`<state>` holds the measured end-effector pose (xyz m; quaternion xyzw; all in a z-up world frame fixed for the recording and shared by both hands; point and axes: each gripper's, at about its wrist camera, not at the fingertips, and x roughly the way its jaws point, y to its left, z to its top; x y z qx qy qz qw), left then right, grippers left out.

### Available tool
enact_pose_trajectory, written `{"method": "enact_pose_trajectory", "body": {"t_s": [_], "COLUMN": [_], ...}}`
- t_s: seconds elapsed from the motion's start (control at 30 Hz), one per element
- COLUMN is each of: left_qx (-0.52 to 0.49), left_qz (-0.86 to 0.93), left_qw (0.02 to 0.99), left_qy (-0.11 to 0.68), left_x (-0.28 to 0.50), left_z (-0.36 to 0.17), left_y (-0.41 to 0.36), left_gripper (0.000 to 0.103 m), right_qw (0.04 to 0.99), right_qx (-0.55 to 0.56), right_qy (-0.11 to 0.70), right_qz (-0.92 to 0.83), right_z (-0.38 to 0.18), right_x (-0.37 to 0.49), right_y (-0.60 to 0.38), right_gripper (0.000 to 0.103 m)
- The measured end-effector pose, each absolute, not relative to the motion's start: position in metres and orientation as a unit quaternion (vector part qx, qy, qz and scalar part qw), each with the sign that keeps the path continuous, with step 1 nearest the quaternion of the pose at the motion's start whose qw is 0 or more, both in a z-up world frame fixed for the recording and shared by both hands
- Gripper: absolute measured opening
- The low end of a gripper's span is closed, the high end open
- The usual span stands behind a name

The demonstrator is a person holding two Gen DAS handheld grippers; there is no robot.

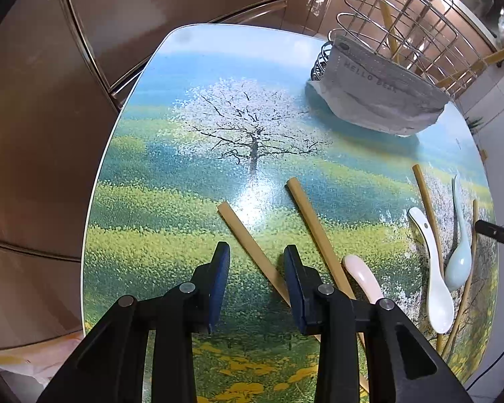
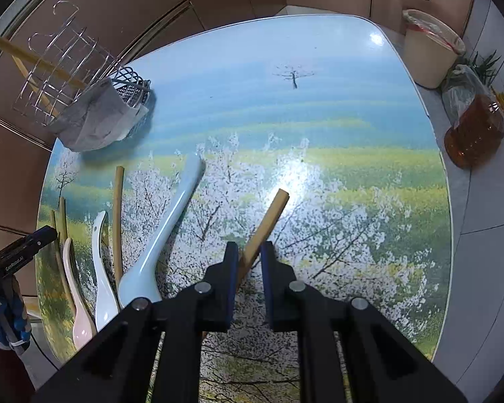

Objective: Organize utensils
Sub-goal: 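Move both open tools back down over the remaining chopsticks on the table, then close the left tool on a bamboo chopstick while the right tool grasps another chopstick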

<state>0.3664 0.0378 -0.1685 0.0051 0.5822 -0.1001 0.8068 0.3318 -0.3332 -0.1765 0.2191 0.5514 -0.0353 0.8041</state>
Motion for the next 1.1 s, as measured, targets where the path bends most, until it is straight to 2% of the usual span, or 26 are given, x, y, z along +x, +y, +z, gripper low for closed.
{"method": "enact_pose_trajectory", "body": {"t_s": [0.13,0.3,0.5,0.77,1.1], "left_qx": [0.014,0.065,0.116,0.175,0.147], "left_qz": [-0.104,-0.118,-0.154,-0.196,-0.186], "left_qw": [0.807,0.813,0.804,0.785,0.781], "left_qy": [0.581,0.567,0.563,0.561,0.578], "left_x": [0.369,0.379,0.387,0.392,0.383], "left_z": [-0.171,-0.173,-0.173,-0.172,-0.172], "left_y": [0.031,0.013,0.004,-0.023,-0.008], "left_gripper": [0.032,0.021,0.020,0.014,0.013], "right_qw": [0.800,0.799,0.795,0.788,0.801], "right_qx": [0.224,0.199,0.120,0.033,0.018], "right_qy": [0.556,0.568,0.593,0.609,0.591], "right_qz": [-0.022,0.001,0.036,0.086,0.097], "right_z": [-0.176,-0.174,-0.172,-0.173,-0.173], "right_x": [0.334,0.342,0.353,0.354,0.352], "right_y": [-0.341,-0.336,-0.318,-0.294,-0.289], "right_gripper": [0.019,0.020,0.019,0.019,0.018]}}
